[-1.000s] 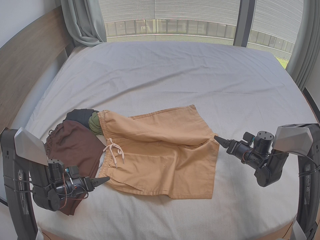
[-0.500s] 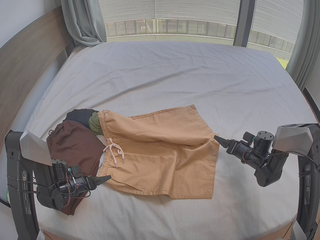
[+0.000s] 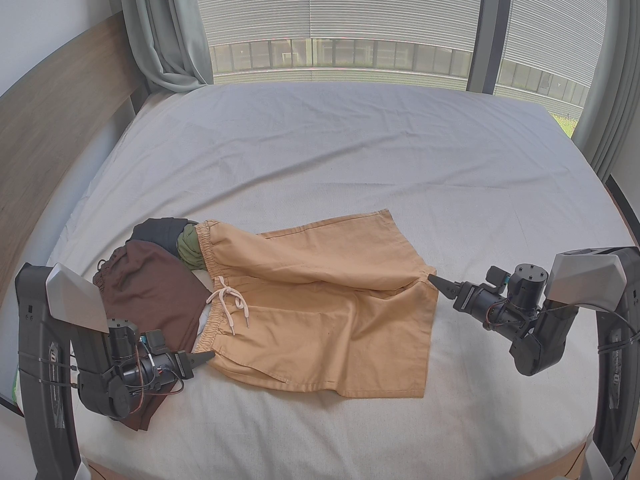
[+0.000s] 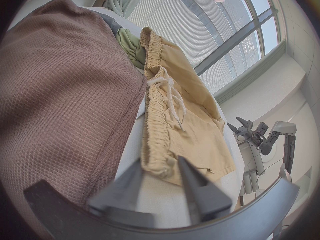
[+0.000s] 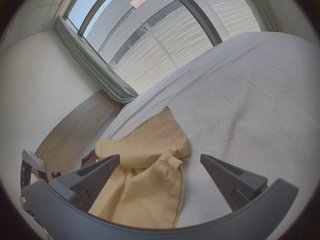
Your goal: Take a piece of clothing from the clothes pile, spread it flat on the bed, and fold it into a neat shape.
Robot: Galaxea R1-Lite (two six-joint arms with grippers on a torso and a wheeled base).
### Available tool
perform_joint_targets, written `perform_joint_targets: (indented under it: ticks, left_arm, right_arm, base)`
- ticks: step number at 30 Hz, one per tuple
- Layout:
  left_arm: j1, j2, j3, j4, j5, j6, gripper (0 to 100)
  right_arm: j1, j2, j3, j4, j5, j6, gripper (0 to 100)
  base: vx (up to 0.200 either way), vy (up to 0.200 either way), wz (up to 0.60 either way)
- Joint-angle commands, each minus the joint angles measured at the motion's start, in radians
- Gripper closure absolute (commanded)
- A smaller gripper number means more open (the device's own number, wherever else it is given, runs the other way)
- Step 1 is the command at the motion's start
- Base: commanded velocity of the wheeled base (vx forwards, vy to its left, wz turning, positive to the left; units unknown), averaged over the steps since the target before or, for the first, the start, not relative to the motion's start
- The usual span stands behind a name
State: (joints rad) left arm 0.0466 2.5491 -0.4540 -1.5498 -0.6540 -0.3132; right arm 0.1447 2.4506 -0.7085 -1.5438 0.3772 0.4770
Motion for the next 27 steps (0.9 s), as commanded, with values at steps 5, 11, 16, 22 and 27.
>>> perform_joint_targets:
  ticks: [5, 11, 16, 22, 27]
  left_arm:
    - [0.001, 0.005, 0.000, -0.001, -0.003, 0.000, 100]
    - [-0.001, 0.005, 0.002, -0.003, -0.004, 0.002, 100]
    - [-0.001, 0.005, 0.000, -0.003, -0.004, 0.003, 100]
    - [-0.001, 0.006, 0.002, -0.003, -0.004, 0.005, 100]
    - [-0.001, 0.010, 0.002, -0.003, -0.004, 0.006, 100]
  right_arm:
    - [0.018, -0.061, 0.231, 0.004, 0.166, -0.130, 0]
    - [0.029, -0.021, 0.264, 0.004, 0.166, -0.172, 0]
    - [0.047, 0.022, 0.279, 0.005, 0.166, -0.175, 0]
    - [0.073, 0.051, 0.305, 0.004, 0.166, -0.175, 0]
    - [0.101, 0.057, 0.331, 0.004, 0.167, -0.175, 0]
  base:
    - [0.000, 0.000, 0.00]
    - [0.000, 0.000, 0.00]
    - [0.000, 0.000, 0.00]
    - [0.000, 0.000, 0.00]
    - [0.000, 0.000, 0.00]
